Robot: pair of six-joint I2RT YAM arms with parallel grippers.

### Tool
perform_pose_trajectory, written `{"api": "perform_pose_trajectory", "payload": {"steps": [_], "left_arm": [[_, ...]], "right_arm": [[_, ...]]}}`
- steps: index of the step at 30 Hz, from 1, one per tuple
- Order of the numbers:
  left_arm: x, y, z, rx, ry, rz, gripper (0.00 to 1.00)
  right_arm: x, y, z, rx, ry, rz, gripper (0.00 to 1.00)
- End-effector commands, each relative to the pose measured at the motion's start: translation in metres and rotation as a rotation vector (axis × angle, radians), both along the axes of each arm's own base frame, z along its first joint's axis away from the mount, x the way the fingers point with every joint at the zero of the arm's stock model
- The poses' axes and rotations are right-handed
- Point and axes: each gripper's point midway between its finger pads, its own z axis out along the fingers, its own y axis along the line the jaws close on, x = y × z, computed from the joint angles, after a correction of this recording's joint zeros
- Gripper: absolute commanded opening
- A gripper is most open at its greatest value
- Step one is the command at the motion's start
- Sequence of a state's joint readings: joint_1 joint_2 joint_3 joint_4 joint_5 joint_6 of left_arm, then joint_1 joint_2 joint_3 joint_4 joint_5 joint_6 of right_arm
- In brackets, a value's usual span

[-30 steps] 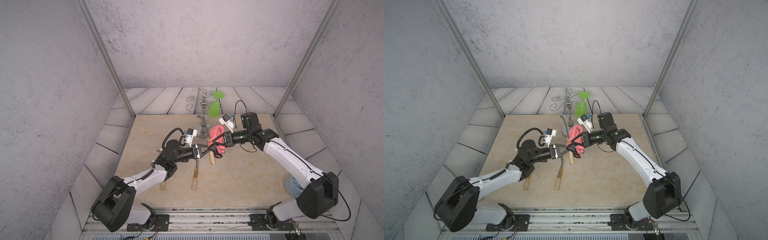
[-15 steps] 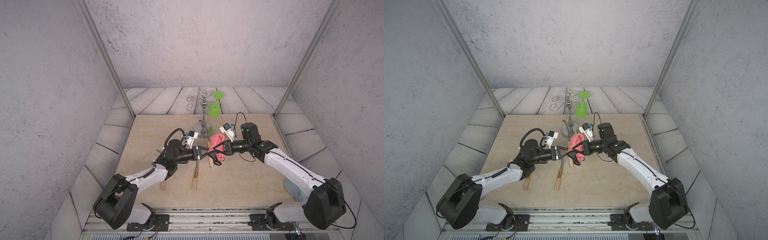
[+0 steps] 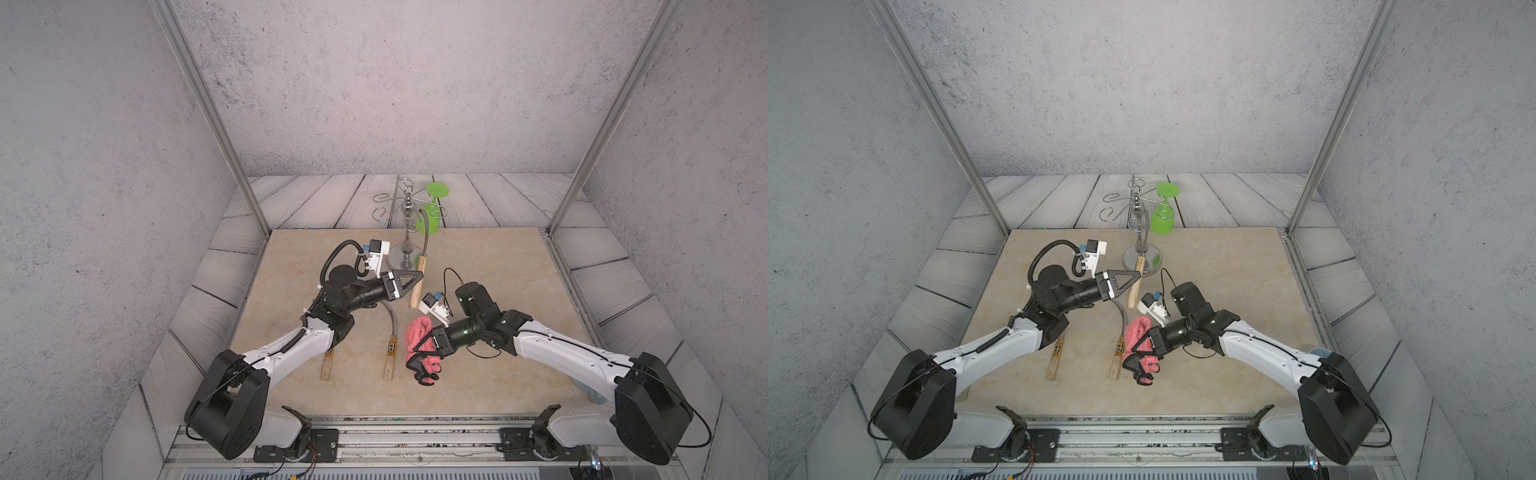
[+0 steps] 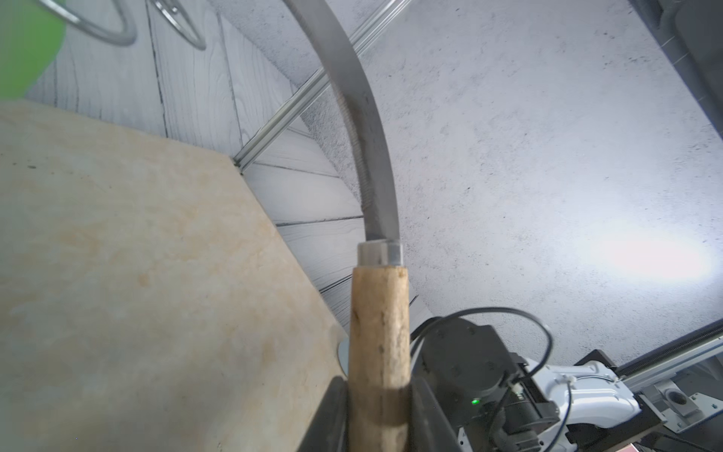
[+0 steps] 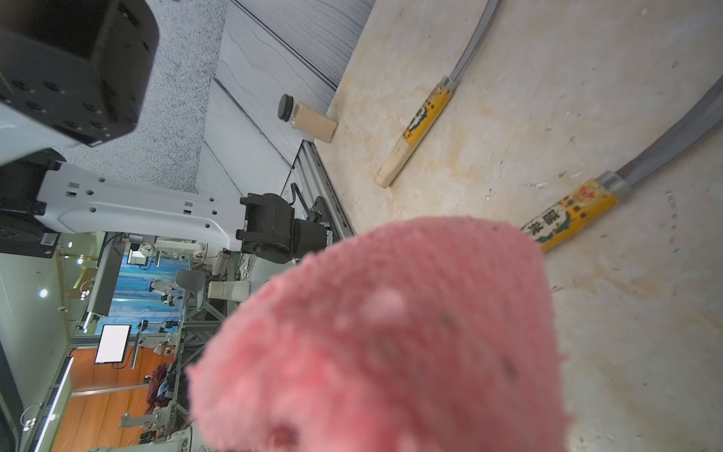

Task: Wipe small sickles with rags
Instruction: Wipe the small sickle.

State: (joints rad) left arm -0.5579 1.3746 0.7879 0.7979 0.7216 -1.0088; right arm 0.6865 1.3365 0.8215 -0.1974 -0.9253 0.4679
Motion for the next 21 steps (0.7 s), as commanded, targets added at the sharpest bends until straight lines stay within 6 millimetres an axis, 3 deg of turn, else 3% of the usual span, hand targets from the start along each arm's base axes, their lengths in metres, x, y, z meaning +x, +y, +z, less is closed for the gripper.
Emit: {"api": "perform_pose_trajectory", "payload": {"steps": [1, 5, 8, 16, 21], "left_arm": [[-0.004, 0.005, 0.024, -0.047, -0.084, 0.007, 0.0], [-0.006, 0.007, 0.019, -0.04, -0.077, 0.01, 0.0], [-0.01, 0.01, 0.013, -0.034, -0.063, 0.011, 0.0], [-0.024, 0.018, 0.003, -0.009, -0.044, 0.009, 0.0], [-0.029, 0.017, -0.003, -0.022, -0.017, -0.013, 0.0]], "right_arm": [[-0.002, -0.002, 0.004, 0.011, 0.002, 0.001, 0.09], [0.002, -0.009, 0.0, -0.032, -0.012, -0.035, 0.08], [0.013, -0.022, 0.008, -0.037, -0.038, -0.091, 0.08], [0.058, -0.06, 0.083, 0.023, -0.199, -0.259, 0.08], [0.087, -0.047, 0.124, 0.078, -0.268, -0.242, 0.08]]}}
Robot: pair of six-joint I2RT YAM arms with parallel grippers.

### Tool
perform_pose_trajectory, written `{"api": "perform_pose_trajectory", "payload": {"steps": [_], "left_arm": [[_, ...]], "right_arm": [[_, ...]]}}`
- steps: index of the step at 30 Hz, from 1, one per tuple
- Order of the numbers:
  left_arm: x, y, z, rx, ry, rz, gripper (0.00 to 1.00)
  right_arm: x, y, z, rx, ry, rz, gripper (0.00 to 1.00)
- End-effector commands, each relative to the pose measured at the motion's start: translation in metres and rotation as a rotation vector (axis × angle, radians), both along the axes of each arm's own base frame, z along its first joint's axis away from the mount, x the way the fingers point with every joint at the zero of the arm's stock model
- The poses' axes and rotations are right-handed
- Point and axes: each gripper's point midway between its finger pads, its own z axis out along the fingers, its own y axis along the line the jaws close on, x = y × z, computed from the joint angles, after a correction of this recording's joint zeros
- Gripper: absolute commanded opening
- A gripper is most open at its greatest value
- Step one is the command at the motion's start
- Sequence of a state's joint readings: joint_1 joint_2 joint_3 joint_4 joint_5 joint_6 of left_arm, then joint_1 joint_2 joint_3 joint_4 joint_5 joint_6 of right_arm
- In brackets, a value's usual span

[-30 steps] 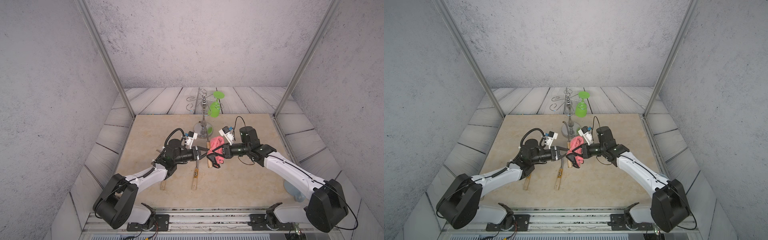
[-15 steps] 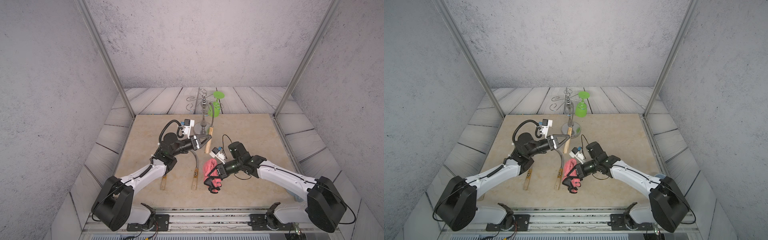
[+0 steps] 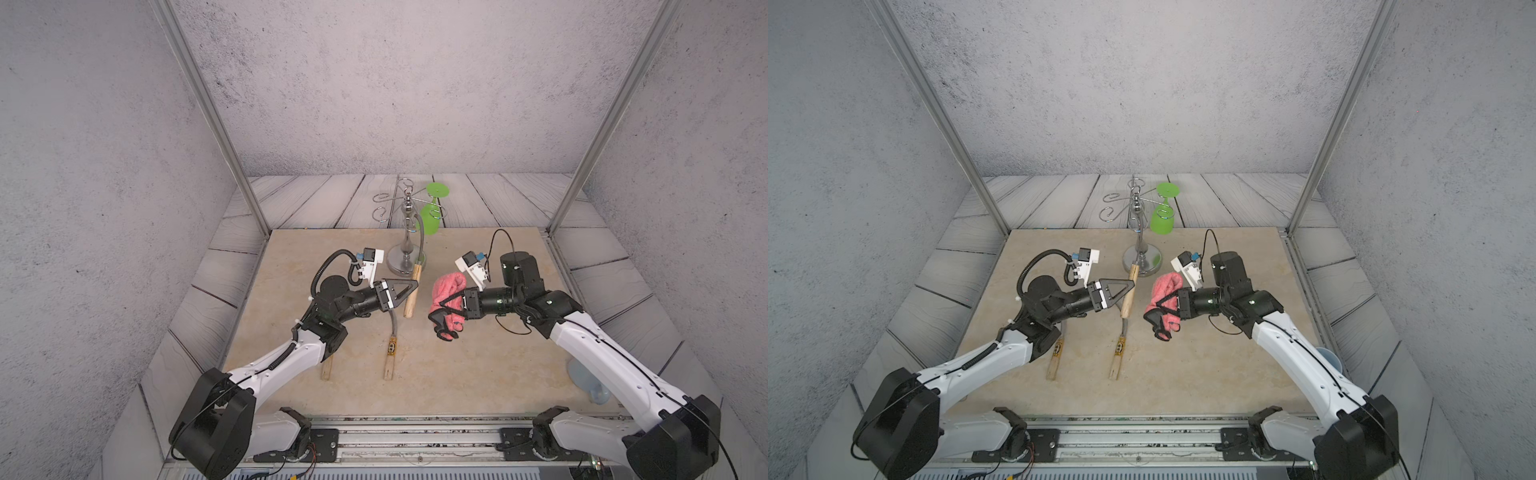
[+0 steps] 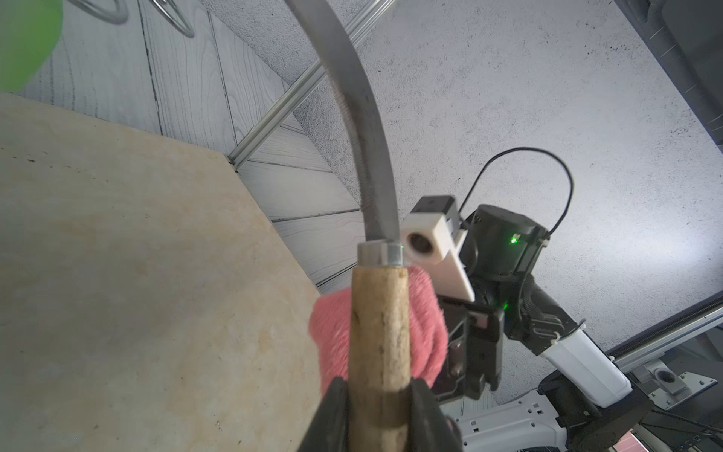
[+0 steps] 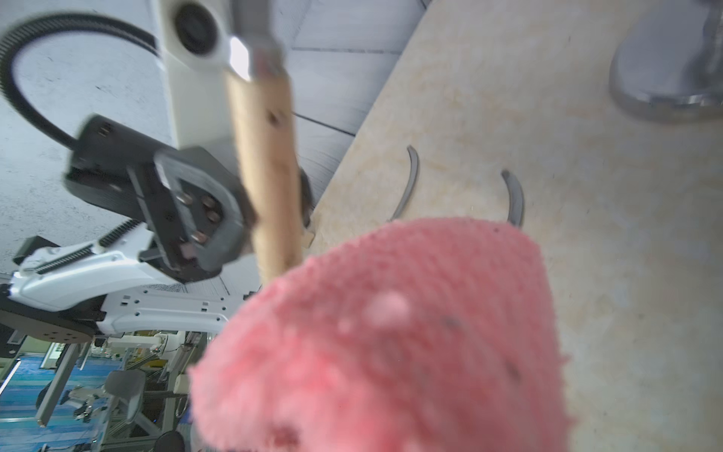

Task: Wipe small sickles with rags
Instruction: Wipe the small sickle.

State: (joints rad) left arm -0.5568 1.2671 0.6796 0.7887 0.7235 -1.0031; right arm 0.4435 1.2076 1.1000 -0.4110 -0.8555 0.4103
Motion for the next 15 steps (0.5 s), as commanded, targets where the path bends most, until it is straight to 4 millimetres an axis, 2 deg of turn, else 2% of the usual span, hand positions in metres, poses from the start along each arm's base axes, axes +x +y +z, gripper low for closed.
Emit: {"api": "perform_pose_trajectory", "payload": {"steps": [1, 4, 8, 12, 15], "left_arm": [[-0.007, 0.002, 0.005, -0.034, -0.015, -0.016, 0.0], [-0.008, 0.001, 0.001, -0.04, -0.003, -0.02, 0.0], [-0.007, 0.001, 0.002, -0.041, -0.01, -0.018, 0.0], [-0.003, -0.002, 0.008, -0.042, -0.025, -0.021, 0.0], [0.0, -0.004, 0.012, -0.047, -0.034, -0.022, 0.0]], "right_arm": [[0.016, 0.011, 0.017, 0.015, -0.033, 0.04, 0.08], [0.03, 0.024, 0.03, 0.054, -0.045, 0.075, 0.08], [0.036, 0.037, 0.043, 0.095, -0.054, 0.129, 0.09], [0.034, 0.049, 0.036, 0.089, -0.039, 0.174, 0.09], [0.024, 0.058, 0.027, 0.083, -0.028, 0.218, 0.09]]}}
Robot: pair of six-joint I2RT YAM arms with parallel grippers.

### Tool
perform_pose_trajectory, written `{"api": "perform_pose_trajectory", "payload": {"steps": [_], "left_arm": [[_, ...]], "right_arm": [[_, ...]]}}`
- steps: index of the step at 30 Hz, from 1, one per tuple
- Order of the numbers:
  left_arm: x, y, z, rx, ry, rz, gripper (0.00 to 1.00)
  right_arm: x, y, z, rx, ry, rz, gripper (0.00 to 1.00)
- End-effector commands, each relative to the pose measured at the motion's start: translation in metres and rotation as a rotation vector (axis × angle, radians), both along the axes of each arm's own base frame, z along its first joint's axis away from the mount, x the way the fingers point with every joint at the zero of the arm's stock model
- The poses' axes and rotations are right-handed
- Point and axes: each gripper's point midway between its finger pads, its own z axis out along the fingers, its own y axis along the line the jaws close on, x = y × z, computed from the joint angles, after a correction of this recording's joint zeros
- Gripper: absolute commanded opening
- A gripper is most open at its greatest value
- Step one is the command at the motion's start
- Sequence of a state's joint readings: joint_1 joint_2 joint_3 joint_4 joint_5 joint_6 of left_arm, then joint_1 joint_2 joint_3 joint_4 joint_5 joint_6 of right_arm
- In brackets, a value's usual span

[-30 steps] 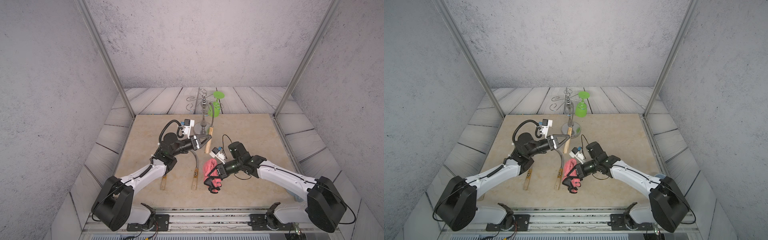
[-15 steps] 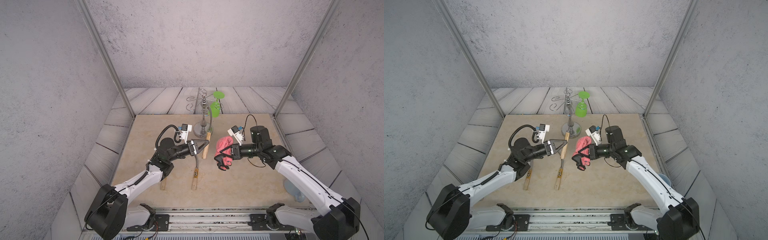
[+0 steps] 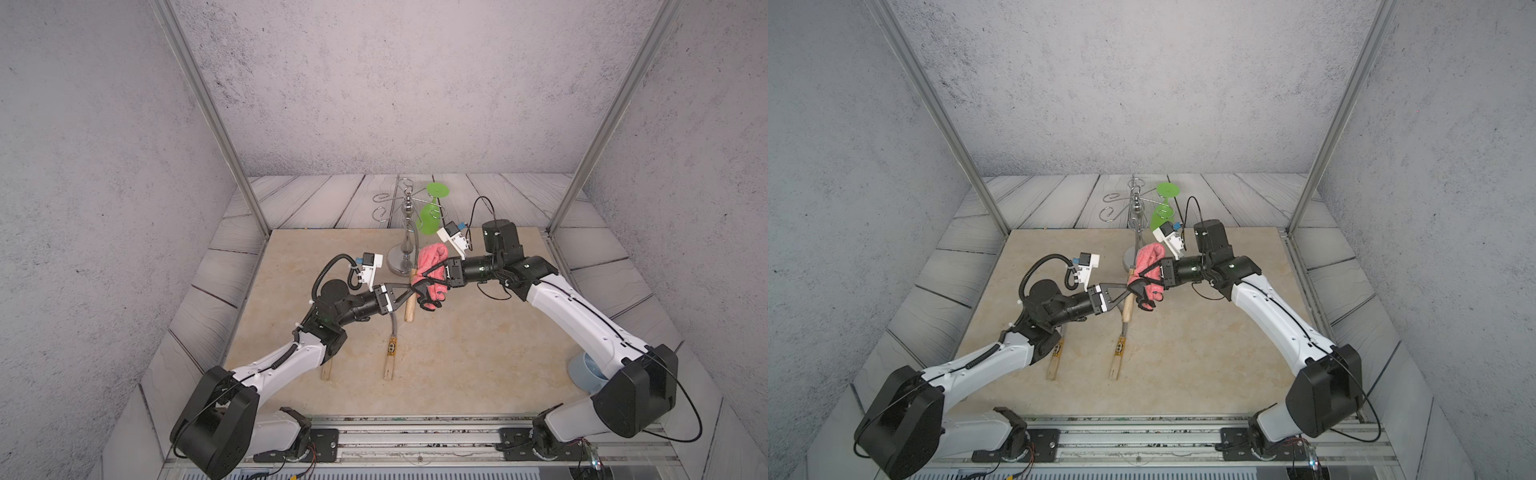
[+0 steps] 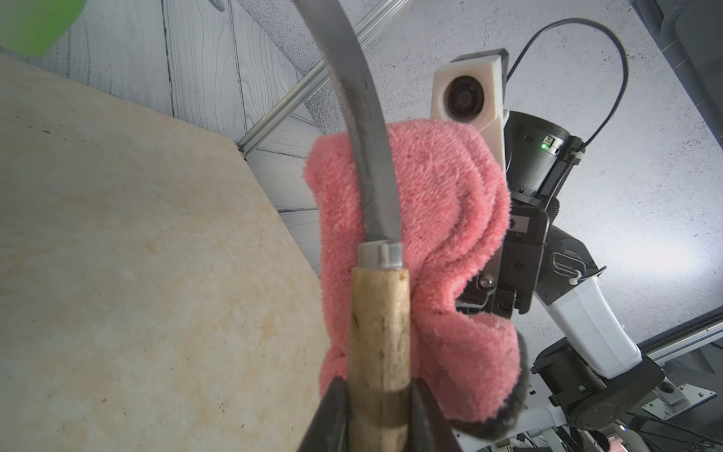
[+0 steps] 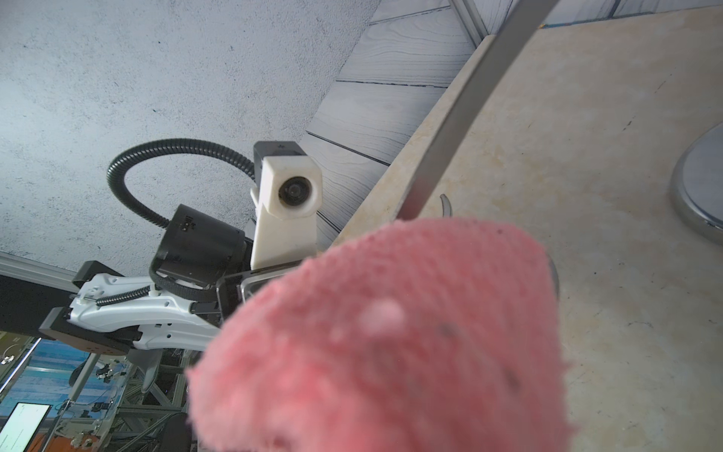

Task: Wipe small sickles with rags
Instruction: Wipe the small sickle.

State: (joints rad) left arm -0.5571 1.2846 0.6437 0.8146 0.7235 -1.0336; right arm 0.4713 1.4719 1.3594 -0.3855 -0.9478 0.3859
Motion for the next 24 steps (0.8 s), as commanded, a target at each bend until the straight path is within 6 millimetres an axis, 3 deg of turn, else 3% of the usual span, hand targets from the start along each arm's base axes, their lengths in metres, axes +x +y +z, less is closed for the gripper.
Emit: {"api": "perform_pose_trajectory", "payload": {"steps": [1, 19, 24], "left_arm": [[0.001, -0.005, 0.029, -0.056, -0.088, -0.018, 0.0], [0.011, -0.005, 0.049, -0.078, -0.134, 0.02, 0.0], [0.01, -0.003, 0.048, -0.067, -0.137, 0.027, 0.0]], "right_arm": [[-0.022, 0.018, -0.001, 0.024, -0.01, 0.121, 0.09], [-0.088, 0.029, -0.081, -0.056, 0.14, 0.223, 0.09], [-0.095, 0.015, -0.105, -0.13, 0.172, 0.162, 0.09]]}}
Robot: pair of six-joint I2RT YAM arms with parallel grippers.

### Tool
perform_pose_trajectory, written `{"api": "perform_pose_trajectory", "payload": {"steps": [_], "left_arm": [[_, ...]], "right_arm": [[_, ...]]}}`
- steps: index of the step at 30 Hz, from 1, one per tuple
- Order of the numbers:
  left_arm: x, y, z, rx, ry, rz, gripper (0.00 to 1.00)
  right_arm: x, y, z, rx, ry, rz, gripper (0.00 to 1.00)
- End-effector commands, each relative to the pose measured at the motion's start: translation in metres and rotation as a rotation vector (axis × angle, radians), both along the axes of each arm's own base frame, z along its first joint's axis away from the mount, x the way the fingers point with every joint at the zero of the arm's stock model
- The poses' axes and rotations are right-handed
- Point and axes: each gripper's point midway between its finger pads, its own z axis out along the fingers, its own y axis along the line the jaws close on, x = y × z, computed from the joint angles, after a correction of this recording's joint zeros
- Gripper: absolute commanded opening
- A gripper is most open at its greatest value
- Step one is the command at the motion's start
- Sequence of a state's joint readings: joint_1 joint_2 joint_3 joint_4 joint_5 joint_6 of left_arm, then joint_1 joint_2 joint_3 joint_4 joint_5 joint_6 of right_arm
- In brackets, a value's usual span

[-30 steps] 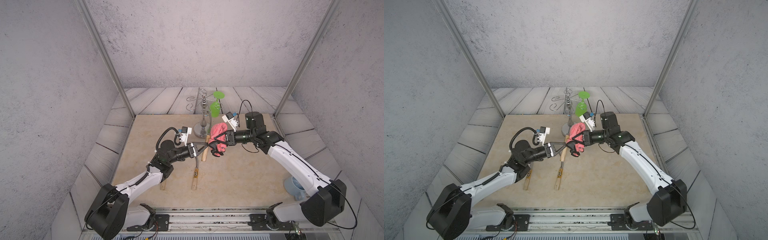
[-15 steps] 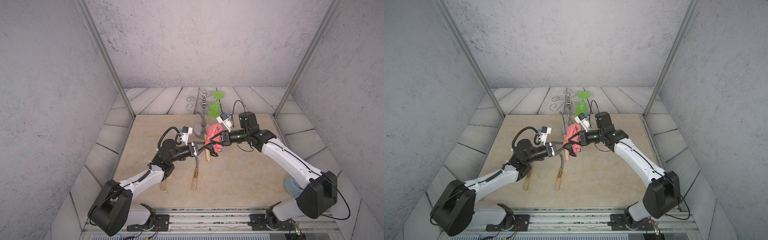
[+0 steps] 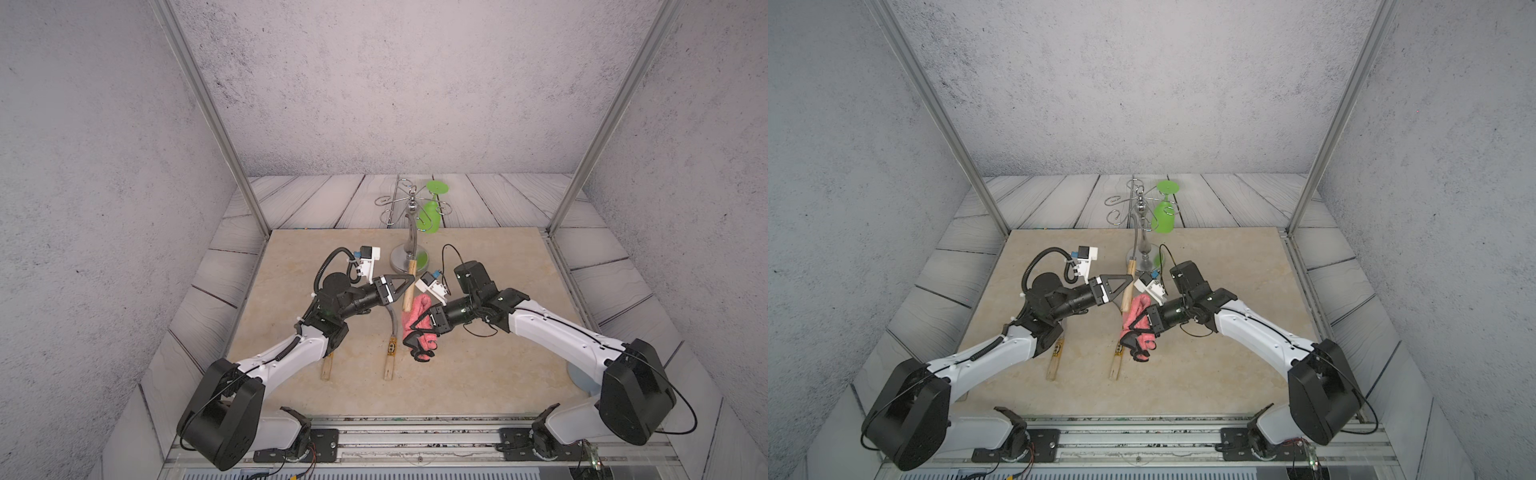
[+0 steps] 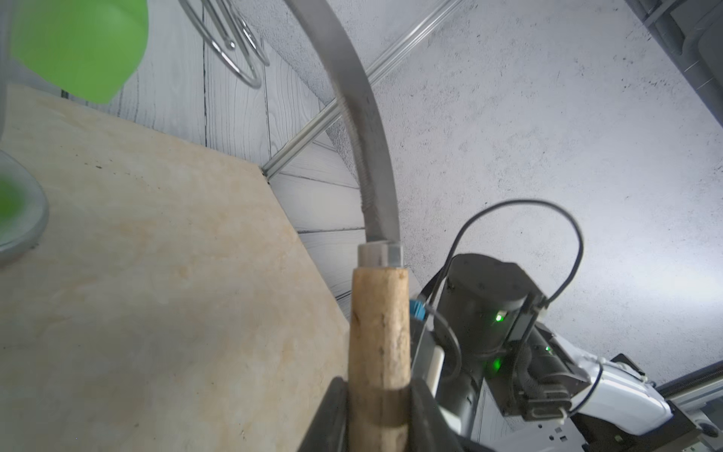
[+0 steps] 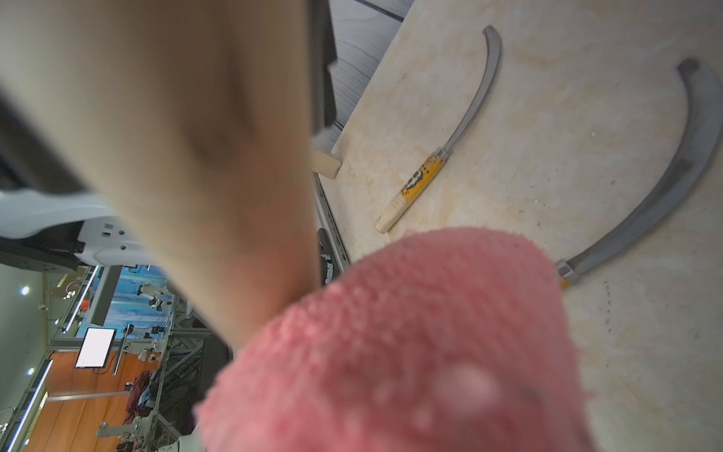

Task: Wipe small sickles with rags
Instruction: Wipe the small sickle, then place the rag at the center of the board.

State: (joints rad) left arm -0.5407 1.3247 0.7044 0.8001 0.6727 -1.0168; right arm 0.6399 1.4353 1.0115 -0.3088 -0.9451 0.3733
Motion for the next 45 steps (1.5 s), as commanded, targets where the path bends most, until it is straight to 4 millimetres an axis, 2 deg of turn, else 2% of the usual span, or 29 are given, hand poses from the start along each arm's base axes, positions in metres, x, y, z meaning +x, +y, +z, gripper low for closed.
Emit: {"api": "perform_pose_trajectory", "payload": {"steps": [1, 4, 6, 9, 12, 14, 19, 21, 24, 26, 28, 31, 34, 37, 40, 45], "left_arm": [[-0.014, -0.003, 0.039, -0.06, -0.121, -0.04, 0.0], [-0.017, -0.001, 0.036, -0.052, -0.118, -0.038, 0.0], [-0.02, 0.002, 0.032, -0.042, -0.113, -0.035, 0.0], [-0.025, 0.005, 0.027, -0.031, -0.101, -0.032, 0.0], [-0.031, 0.009, 0.022, -0.02, -0.096, -0.031, 0.0], [-0.035, 0.011, 0.017, -0.012, -0.087, -0.034, 0.0], [-0.049, 0.014, 0.009, 0.009, -0.069, -0.065, 0.0], [-0.055, 0.015, 0.006, 0.015, -0.064, -0.086, 0.0], [-0.062, 0.017, 0.003, 0.016, -0.058, -0.102, 0.0], [-0.066, 0.018, 0.0, 0.022, -0.054, -0.108, 0.0], [-0.07, 0.019, -0.003, 0.025, -0.047, -0.114, 0.0], [-0.074, 0.021, -0.008, 0.031, -0.037, -0.121, 0.0], [-0.076, 0.021, -0.014, 0.04, -0.028, -0.131, 0.0], [-0.079, 0.021, -0.018, 0.045, -0.025, -0.146, 0.0], [-0.082, 0.02, -0.021, 0.045, -0.022, -0.161, 0.0], [-0.085, 0.017, -0.024, 0.037, -0.019, -0.185, 0.0]], "right_arm": [[-0.01, -0.012, 0.002, -0.032, -0.014, -0.033, 0.09], [-0.004, -0.033, -0.004, -0.077, -0.007, -0.13, 0.09], [0.004, -0.054, -0.007, -0.125, -0.001, -0.222, 0.09], [0.015, -0.088, -0.016, -0.289, -0.027, -0.344, 0.1], [0.02, -0.113, -0.032, -0.483, -0.019, -0.401, 0.11], [0.025, -0.122, -0.045, -0.573, -0.008, -0.417, 0.13], [0.043, -0.15, -0.089, -0.852, 0.044, -0.47, 0.17], [0.049, -0.156, -0.104, -0.929, 0.065, -0.475, 0.18], [0.056, -0.155, -0.123, -0.98, 0.096, -0.459, 0.23], [0.06, -0.151, -0.13, -0.982, 0.106, -0.448, 0.3], [0.063, -0.147, -0.132, -0.98, 0.109, -0.438, 0.45], [0.067, -0.14, -0.12, -0.933, 0.089, -0.43, 0.63], [0.066, -0.137, -0.099, -0.888, 0.053, -0.434, 0.73], [0.063, -0.139, -0.074, -0.848, 0.018, -0.45, 0.78], [0.058, -0.136, -0.05, -0.771, -0.011, -0.473, 0.78], [0.057, -0.11, -0.001, -0.516, -0.067, -0.501, 0.75]]}}
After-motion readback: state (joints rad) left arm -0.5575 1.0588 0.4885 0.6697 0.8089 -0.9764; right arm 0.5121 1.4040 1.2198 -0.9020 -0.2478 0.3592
